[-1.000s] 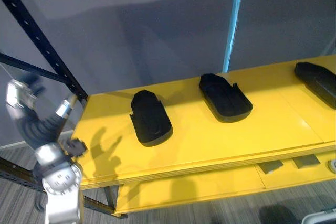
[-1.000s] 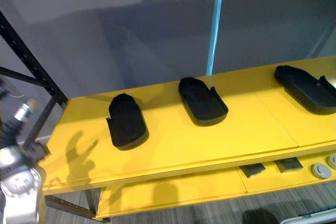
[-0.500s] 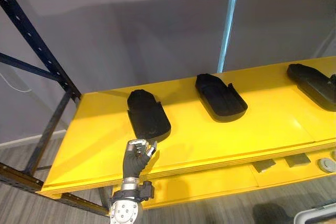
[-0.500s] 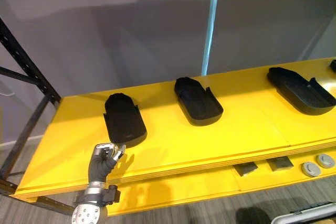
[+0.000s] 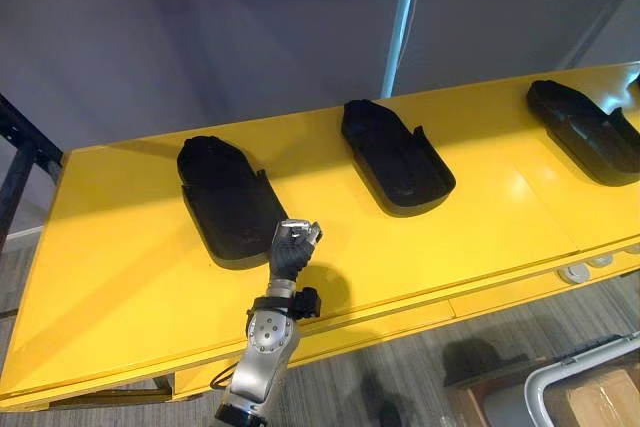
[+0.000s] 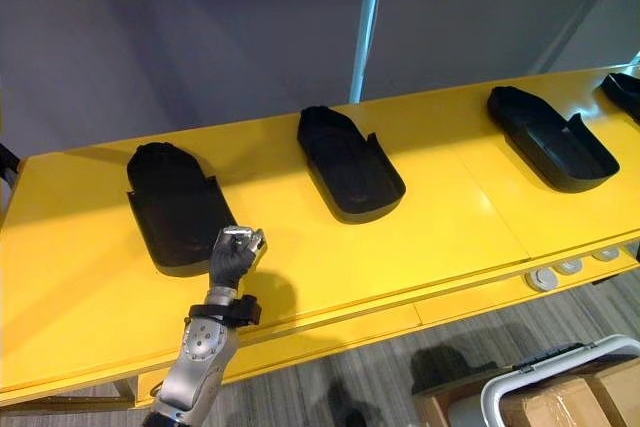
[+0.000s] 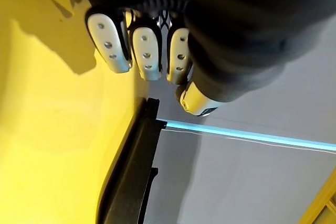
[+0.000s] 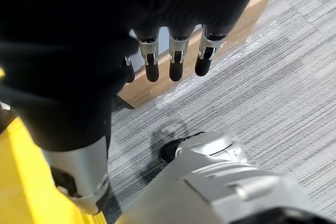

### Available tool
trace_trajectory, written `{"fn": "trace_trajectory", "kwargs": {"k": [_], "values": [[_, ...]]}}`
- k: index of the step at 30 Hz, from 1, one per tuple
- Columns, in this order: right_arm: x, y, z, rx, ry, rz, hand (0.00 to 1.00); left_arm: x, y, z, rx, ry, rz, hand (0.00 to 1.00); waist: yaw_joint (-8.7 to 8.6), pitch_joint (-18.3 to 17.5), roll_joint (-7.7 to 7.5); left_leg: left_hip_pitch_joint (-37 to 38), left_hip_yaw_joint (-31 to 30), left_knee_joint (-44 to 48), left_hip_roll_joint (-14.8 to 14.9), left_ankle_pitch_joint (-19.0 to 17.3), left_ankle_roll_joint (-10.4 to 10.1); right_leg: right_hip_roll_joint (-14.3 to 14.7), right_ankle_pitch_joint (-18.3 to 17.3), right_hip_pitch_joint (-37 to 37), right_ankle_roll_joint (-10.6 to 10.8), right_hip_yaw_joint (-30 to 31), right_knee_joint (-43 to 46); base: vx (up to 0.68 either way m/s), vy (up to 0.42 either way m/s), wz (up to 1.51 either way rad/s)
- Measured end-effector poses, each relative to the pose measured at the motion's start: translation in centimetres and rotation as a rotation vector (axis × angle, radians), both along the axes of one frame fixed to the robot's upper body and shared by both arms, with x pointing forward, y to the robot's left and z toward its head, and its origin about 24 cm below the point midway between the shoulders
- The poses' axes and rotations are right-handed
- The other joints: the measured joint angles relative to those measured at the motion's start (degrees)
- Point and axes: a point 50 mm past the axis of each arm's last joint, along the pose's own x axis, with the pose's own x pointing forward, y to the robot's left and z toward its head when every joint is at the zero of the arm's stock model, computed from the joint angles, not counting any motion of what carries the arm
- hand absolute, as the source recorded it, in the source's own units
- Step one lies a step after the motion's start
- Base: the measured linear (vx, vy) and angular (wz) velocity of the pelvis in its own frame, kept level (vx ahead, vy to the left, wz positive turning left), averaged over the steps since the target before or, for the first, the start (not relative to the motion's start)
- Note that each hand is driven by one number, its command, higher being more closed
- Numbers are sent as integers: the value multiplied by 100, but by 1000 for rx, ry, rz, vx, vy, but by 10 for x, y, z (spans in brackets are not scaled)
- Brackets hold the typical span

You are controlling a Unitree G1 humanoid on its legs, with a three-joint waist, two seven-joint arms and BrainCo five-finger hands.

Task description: Walk over and take plastic housings, then place them on the shelf

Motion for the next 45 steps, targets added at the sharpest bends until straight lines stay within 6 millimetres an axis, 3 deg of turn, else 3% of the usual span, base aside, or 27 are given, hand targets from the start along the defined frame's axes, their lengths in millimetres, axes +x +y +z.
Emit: {"fn": "trace_trajectory", "kwargs": {"k": [8, 17, 18, 21, 26, 32, 34, 36, 38, 39, 41, 42, 44, 45], "values": [[1, 0, -1, 10, 8, -24, 0, 3, 12, 3, -28, -13, 55, 100, 3, 82, 10, 0, -39, 0, -3, -12, -10, 2, -6, 4, 5, -4, -4, 2, 0, 0], [-1, -1, -2, 12, 7, -47, 0, -15, 35, -6, -65, -2, 138, 100, 11, 123, 26, 64, -188, 5, -1, -11, -9, -16, -12, 193, 6, -156, -110, 11, -1, 8], [-2, -1, -2, 13, 8, -47, 0, -18, 36, -10, -66, 10, 143, 0, 19, 123, 26, 77, -206, 7, -2, -12, -8, -20, -14, 220, 7, -174, -114, -2, -1, 8], [-2, -1, -3, 14, 11, -47, 0, -25, 44, -24, -77, 75, 170, 0, 22, 128, 26, 93, -237, 11, -3, -12, -7, -21, -17, 255, 9, -202, -118, -8, -2, 6], [-7, -3, -4, 15, 35, -48, 0, -29, 35, -23, -90, 77, 72, 0, 72, 131, 32, 108, -308, 19, -3, -12, -7, -32, -28, 321, 13, -274, -125, -8, -1, 7], [-8, -4, -4, 14, 39, -49, 0, -63, -24, 26, -116, -163, -329, 0, 42, 113, 50, 345, -317, 20, -1, -42, -17, -29, -49, 590, 16, -279, -181, 18, 3, 0], [-8, -4, -4, 14, 39, -49, 0, -66, -33, 27, -138, -162, -384, 0, 10, 104, 56, 526, -253, 30, 13, -87, -18, -13, -71, 749, 18, -234, -178, 22, 7, -16], [-9, -4, -5, 14, 43, -47, 0, -66, -39, 20, -148, -130, -416, 0, 20, 87, 53, 731, -123, 238, 65, -296, -45, 19, -123, 942, 39, -97, -156, 9, 15, -38], [-10, -6, -4, 14, 41, -47, 0, -67, -46, -1, -180, -21, -439, 0, 48, 10, 111, 751, -111, 1239, 228, -940, -27, 111, -231, 1106, 26, 221, 47, 11, 24, -70], [-10, -7, -4, 16, 39, -50, 0, -67, -47, -8, -188, 9, -436, 0, 96, -34, 143, 724, -242, 1526, 280, -1112, 4, 168, -252, 1096, 30, 372, 119, 7, 29, -116], [-6, -10, -2, 6, 28, -37, 0, -69, -50, -23, -204, 79, -425, 0, 208, -151, 226, 575, -1118, 2434, 331, -1576, 82, 362, -272, 998, 22, 888, 316, -36, 68, -146], [-1, -12, 0, 0, 6, -35, 0, -70, -51, -30, -216, 115, -414, 0, 327, -194, 286, 520, -1930, 2998, 297, -1910, -26, 565, -343, 840, 35, 1319, 595, -94, 127, -174], [7, -11, 5, 3, -46, -45, 0, -72, -53, -40, -194, 162, -398, 0, 389, -365, 368, 506, -3290, 3755, 9, -2448, -139, 965, -577, 400, 100, 1946, 1207, -169, 208, -190], [8, -8, 6, 14, -62, -54, 0, -72, -54, -43, -180, 178, -394, 0, 380, -448, 331, 514, -3620, 3901, -165, -2622, -104, 1037, -643, 212, 175, 2147, 1445, -221, 285, -145]]}}
